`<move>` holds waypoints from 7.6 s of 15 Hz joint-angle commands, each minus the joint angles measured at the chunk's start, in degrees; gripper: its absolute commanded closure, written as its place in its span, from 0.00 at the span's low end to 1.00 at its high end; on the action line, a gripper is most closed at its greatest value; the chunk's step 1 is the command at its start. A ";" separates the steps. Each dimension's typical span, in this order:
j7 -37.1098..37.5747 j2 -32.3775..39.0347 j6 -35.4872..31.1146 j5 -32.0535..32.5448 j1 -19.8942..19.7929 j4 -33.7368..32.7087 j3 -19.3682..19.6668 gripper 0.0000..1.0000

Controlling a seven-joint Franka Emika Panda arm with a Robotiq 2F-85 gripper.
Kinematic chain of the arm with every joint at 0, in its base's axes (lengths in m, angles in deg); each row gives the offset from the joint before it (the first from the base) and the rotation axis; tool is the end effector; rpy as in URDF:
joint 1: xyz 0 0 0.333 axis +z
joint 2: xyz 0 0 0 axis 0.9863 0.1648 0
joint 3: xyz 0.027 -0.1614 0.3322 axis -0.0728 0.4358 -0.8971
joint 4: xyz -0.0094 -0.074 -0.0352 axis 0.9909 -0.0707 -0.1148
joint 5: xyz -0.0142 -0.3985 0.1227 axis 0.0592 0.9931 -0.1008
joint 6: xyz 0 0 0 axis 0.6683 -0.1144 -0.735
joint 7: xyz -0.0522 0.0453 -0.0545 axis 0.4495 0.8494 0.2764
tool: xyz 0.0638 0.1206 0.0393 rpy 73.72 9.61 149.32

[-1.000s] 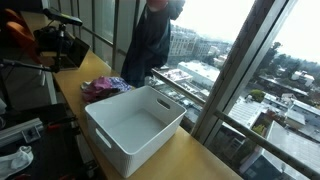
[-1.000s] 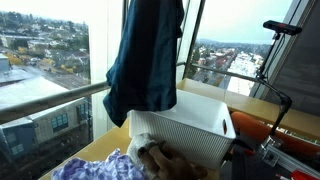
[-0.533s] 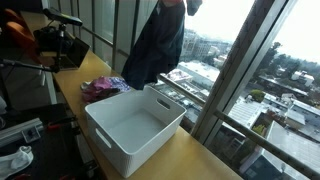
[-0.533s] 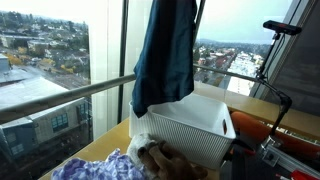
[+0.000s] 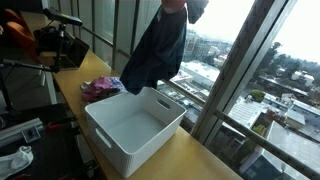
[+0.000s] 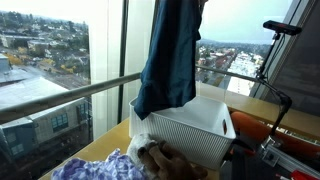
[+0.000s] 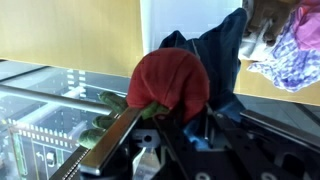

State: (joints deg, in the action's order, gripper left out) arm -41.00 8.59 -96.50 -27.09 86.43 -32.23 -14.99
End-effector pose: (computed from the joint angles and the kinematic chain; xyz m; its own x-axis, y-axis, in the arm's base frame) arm 0.6908 0.0310 0.7250 0.9834 0.1810 0.0152 0.1734 -0.9603 0.2183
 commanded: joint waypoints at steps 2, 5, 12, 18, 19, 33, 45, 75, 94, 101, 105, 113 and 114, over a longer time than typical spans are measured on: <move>-0.34 5.75 1.99 -1.38 -0.82 -3.25 0.96 0.96; -0.76 8.45 2.26 -1.97 -2.27 -3.43 0.95 0.96; -0.67 16.29 1.44 -4.94 -3.41 -3.43 0.12 0.96; -0.45 23.08 1.04 -7.04 -1.02 -2.94 -0.43 0.96; -0.73 24.17 0.95 -7.21 -0.71 -2.97 -0.47 0.96; -1.80 34.24 1.32 -7.49 -1.08 -2.45 -0.15 0.96; -0.38 31.21 1.10 -6.26 3.24 -0.82 0.04 0.03; -9.43 50.34 -16.51 -9.89 18.14 -1.68 -6.07 0.41; -8.54 40.02 -12.31 -9.76 16.02 -0.01 -5.30 0.94; -8.59 29.70 -6.60 -7.84 15.59 -0.90 -3.48 0.94; -9.15 22.96 -3.89 -6.15 15.36 -1.26 -2.23 0.94; -9.16 10.24 0.96 -1.26 12.93 -1.43 0.79 0.94; -9.06 9.24 1.45 -1.10 11.99 -1.25 0.99 0.94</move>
State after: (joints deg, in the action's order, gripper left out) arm -49.76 21.10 -96.71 -29.03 100.30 -34.81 -14.97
